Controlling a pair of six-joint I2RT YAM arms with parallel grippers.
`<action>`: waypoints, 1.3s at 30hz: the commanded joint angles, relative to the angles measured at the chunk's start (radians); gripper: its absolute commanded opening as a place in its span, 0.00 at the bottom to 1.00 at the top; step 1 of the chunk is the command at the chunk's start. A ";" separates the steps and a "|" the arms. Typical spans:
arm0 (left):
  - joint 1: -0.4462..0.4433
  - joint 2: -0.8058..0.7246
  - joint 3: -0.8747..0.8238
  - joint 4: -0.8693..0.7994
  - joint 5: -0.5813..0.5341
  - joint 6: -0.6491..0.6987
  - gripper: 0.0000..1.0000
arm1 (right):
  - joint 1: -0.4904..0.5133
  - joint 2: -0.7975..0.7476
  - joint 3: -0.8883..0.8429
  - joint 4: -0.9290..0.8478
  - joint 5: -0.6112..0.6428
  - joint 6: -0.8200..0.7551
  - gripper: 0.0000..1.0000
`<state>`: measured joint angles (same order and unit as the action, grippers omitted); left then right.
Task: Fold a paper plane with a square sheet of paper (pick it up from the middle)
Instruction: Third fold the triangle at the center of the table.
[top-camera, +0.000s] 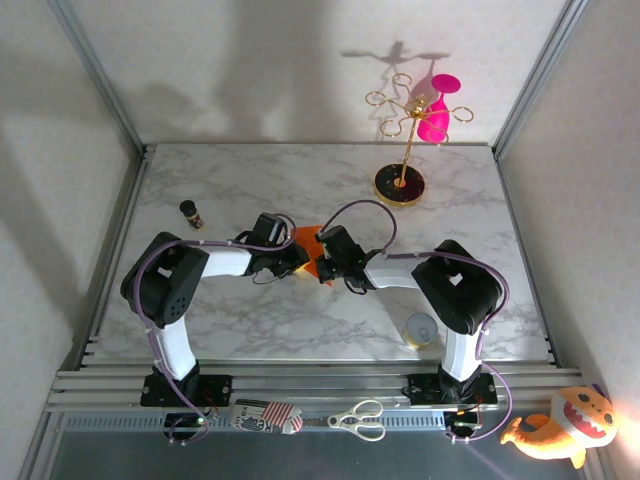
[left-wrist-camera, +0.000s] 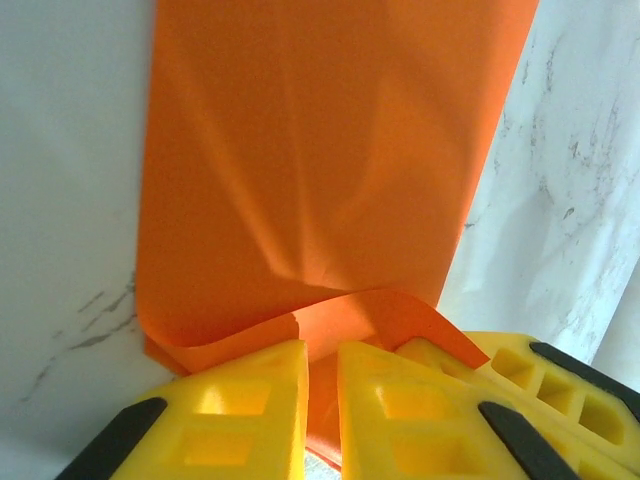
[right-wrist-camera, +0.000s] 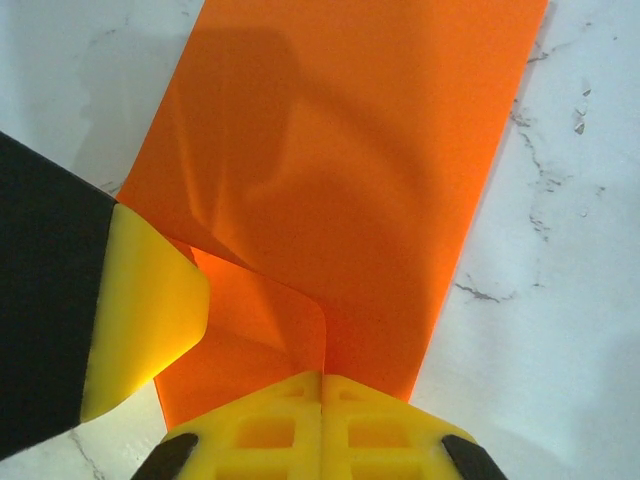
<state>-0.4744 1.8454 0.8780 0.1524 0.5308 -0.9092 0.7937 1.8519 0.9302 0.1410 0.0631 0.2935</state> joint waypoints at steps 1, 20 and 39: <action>-0.006 0.024 0.018 -0.048 -0.032 0.024 0.16 | -0.009 0.038 0.004 -0.052 -0.015 0.015 0.00; -0.006 0.041 0.034 -0.123 -0.069 0.031 0.15 | -0.094 -0.187 0.010 -0.094 -0.263 0.192 0.35; -0.006 0.038 0.029 -0.140 -0.087 0.035 0.14 | -0.094 -0.004 0.117 -0.193 -0.480 0.144 0.06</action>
<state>-0.4767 1.8530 0.9089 0.0917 0.5114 -0.8940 0.6945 1.8286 1.0103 -0.0223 -0.3920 0.4561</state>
